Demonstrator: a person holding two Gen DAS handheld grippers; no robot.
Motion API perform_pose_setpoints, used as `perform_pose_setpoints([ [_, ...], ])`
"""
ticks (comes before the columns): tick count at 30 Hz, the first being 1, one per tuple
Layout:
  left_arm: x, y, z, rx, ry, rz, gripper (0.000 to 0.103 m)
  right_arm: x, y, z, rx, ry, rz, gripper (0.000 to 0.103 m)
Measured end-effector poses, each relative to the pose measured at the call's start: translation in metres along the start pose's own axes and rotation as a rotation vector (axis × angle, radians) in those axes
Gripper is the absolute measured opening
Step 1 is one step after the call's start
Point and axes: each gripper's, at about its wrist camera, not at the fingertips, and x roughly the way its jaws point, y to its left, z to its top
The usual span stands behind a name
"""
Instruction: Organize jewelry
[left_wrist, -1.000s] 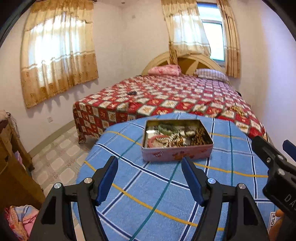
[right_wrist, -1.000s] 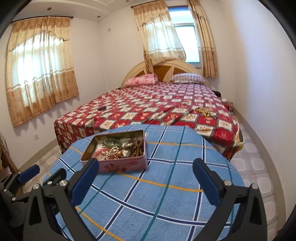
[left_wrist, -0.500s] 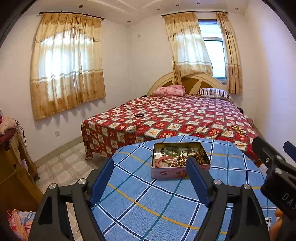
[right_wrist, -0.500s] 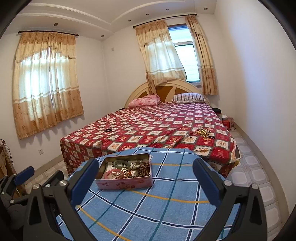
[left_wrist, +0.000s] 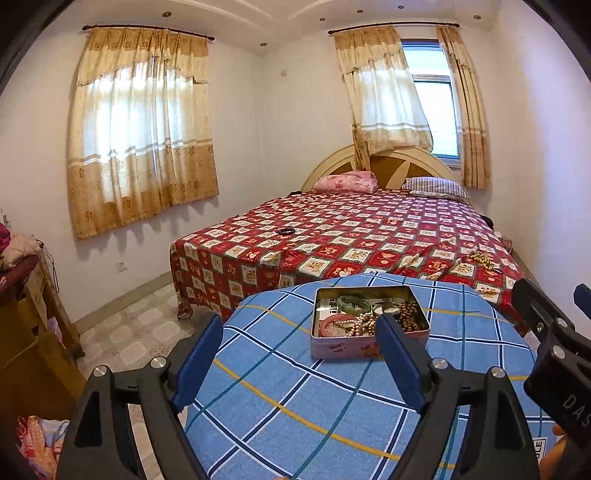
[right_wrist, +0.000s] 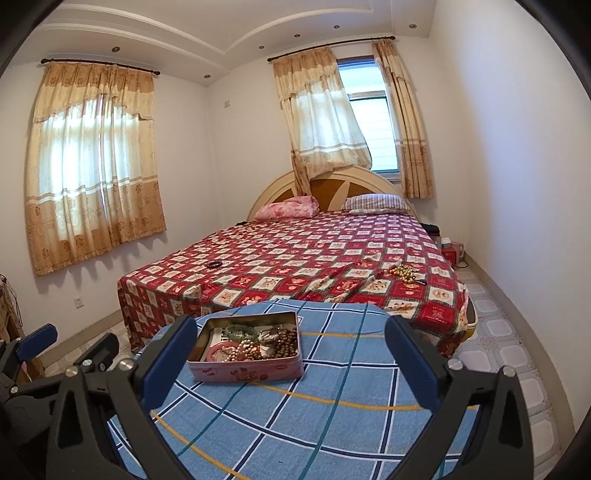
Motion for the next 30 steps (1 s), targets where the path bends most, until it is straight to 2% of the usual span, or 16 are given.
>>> perform_pose_setpoints([
  [9,-0.0007,-0.0010,0.0020,0.008,-0.018,0.035,0.085,-0.0064,-0.0071,0.0022,0.023,-0.012,0.000,0.103],
  [30,-0.0068,-0.0022,0.0031,0.007,-0.017,0.009,0.085,-0.0069,-0.0103,0.0049,0.025,-0.004,-0.009,0.103],
])
